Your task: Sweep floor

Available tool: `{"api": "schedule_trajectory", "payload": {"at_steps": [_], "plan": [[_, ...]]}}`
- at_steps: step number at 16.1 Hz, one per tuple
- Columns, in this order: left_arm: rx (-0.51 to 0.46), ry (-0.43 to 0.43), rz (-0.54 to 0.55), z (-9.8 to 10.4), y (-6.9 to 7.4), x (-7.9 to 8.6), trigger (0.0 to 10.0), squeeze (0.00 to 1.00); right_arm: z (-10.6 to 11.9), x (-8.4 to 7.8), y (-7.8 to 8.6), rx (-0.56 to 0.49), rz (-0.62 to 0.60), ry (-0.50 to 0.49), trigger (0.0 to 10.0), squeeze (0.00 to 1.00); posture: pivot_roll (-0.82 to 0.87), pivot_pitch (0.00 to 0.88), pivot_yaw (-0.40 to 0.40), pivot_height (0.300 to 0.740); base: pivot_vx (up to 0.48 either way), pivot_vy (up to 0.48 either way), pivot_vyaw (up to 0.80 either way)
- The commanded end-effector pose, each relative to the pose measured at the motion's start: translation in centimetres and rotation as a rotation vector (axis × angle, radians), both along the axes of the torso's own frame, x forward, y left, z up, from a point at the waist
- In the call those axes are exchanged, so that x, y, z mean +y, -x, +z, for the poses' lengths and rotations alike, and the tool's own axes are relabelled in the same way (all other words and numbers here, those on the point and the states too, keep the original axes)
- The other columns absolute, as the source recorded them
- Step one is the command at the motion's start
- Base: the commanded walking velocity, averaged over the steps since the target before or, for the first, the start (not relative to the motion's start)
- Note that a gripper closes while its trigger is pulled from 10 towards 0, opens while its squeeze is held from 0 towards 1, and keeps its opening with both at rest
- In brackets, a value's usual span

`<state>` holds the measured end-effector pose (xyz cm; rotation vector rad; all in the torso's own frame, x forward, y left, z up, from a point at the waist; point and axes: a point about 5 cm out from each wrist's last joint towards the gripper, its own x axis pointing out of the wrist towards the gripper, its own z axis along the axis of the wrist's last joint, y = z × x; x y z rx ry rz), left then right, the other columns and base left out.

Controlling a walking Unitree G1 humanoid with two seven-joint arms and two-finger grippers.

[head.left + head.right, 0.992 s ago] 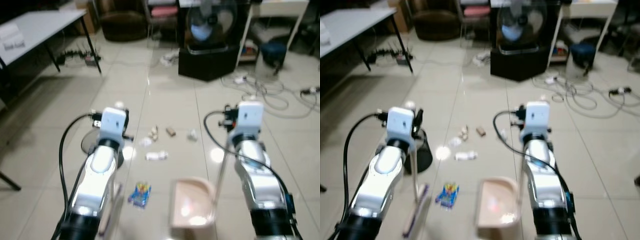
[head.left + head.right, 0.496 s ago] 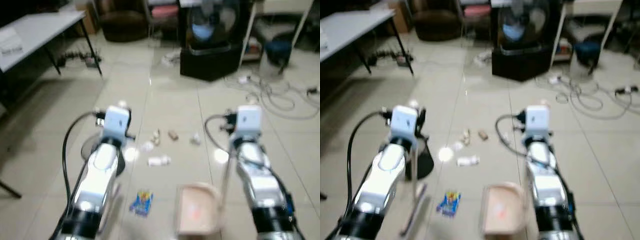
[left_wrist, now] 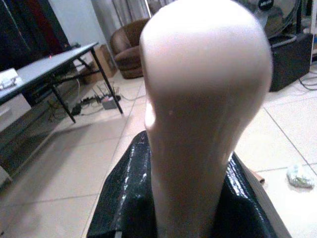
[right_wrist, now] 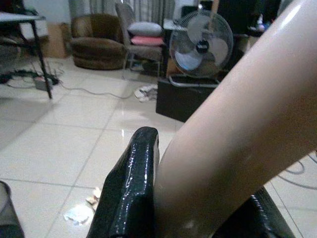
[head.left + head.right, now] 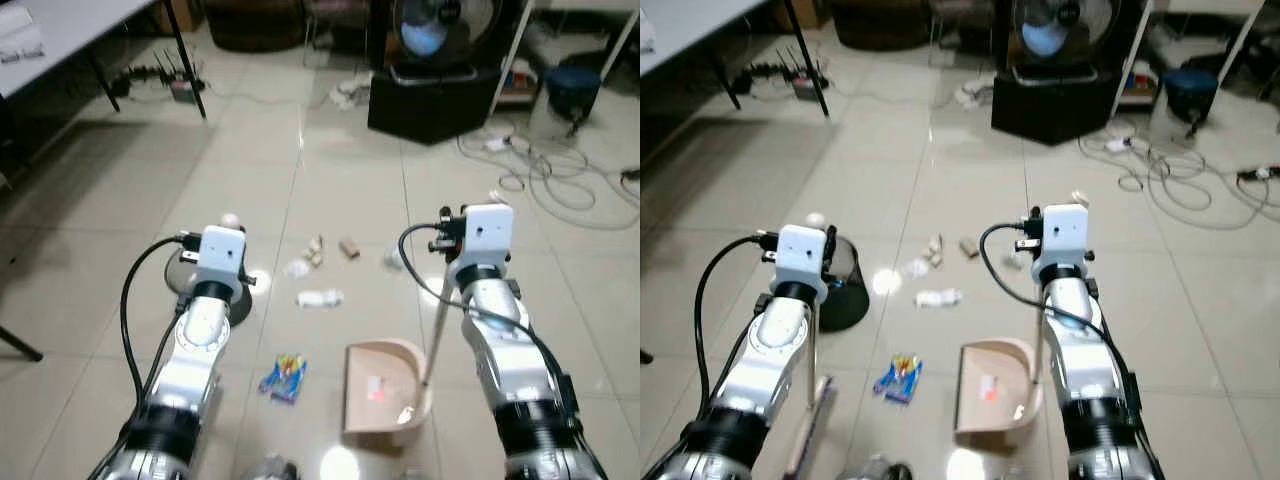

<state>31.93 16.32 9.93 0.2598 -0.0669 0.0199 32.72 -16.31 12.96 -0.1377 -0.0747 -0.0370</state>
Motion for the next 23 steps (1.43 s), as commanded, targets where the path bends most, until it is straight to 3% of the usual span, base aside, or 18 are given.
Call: {"api": "schedule_trajectory", "payload": {"at_steps": [1,6,9,12,15,16,18,21,23], "plan": [[-0.094,0.034,-0.009,1.6,-0.7,-0.1,10.0,0.00,1.1,0.0,-0.5,-0.061,0.002,0.009,10.0,0.00,-0.07,0.202,0.087,0.740,0.000,0.000,0.00],[-0.158,0.035,-0.017,2.5,-2.0,-0.3,10.0,0.00,1.6,-0.4,-1.6,-0.100,-0.007,0.039,10.0,0.00,-0.04,0.269,0.109,0.740,0.000,0.000,0.00],[-0.188,0.053,-0.077,2.8,-2.8,-1.5,10.0,0.00,0.6,-0.7,-2.1,-0.096,-0.058,0.111,10.0,0.00,-0.03,0.314,0.136,0.740,0.000,0.000,0.00],[-0.192,0.046,-0.140,2.8,-3.0,-2.8,10.0,0.00,0.6,-0.7,-2.6,-0.102,-0.073,0.089,10.0,0.00,-0.01,0.327,0.150,0.740,0.000,0.000,0.00],[-0.196,0.041,-0.196,3.0,-3.5,-4.4,10.0,0.00,1.0,1.3,-3.1,-0.149,-0.011,0.057,10.0,0.00,0.00,0.356,0.164,0.740,0.000,0.000,0.00],[-0.198,0.052,-0.195,3.2,-3.7,-4.5,10.0,0.00,0.5,2.8,-2.6,-0.160,0.039,0.051,10.0,0.00,-0.01,0.355,0.163,0.740,0.000,0.000,0.00],[-0.202,0.058,-0.196,3.3,-3.8,-4.6,10.0,0.00,0.1,3.8,-2.2,-0.167,0.081,0.061,10.0,0.00,0.00,0.354,0.162,0.740,0.000,0.000,0.00],[-0.213,0.064,-0.208,3.8,-4.1,-4.9,10.0,0.00,-2.0,7.0,0.0,-0.172,0.195,0.106,10.0,0.00,0.01,0.356,0.167,0.740,0.000,0.000,0.00],[-0.210,0.070,-0.218,3.8,-4.1,-5.2,10.0,0.00,-2.9,7.8,0.6,-0.153,0.215,0.139,10.0,0.00,0.01,0.356,0.173,0.740,0.000,0.000,0.00]]}}
